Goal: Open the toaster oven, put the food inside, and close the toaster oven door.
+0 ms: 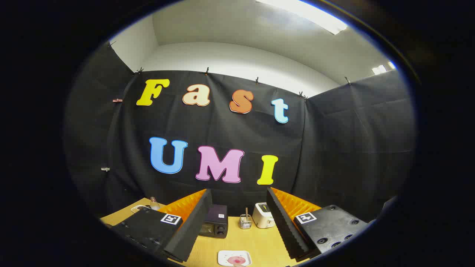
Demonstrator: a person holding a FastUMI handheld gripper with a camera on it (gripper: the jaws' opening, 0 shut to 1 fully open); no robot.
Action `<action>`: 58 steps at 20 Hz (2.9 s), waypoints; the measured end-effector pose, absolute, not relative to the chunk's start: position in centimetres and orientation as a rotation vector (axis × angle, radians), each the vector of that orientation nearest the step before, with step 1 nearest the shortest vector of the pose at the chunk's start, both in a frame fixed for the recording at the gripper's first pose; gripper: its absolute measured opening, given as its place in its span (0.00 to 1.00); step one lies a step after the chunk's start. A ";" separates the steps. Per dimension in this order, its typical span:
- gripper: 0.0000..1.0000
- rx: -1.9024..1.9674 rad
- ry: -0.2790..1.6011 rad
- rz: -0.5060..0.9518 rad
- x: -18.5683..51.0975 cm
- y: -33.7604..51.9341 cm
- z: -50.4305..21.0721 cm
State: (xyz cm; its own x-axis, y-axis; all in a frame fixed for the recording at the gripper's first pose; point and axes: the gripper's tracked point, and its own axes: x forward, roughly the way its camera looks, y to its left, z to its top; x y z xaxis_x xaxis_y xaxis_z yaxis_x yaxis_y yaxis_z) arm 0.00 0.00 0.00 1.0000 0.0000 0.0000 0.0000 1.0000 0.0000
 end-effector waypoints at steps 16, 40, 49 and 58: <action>0.96 -0.006 0.008 -0.020 0.1 0.1 0.1; 0.98 0.235 0.169 0.152 13.5 17.6 -11.8; 0.98 0.154 0.414 0.144 22.2 22.8 -27.5; 0.99 0.123 0.601 0.148 24.1 25.1 -36.7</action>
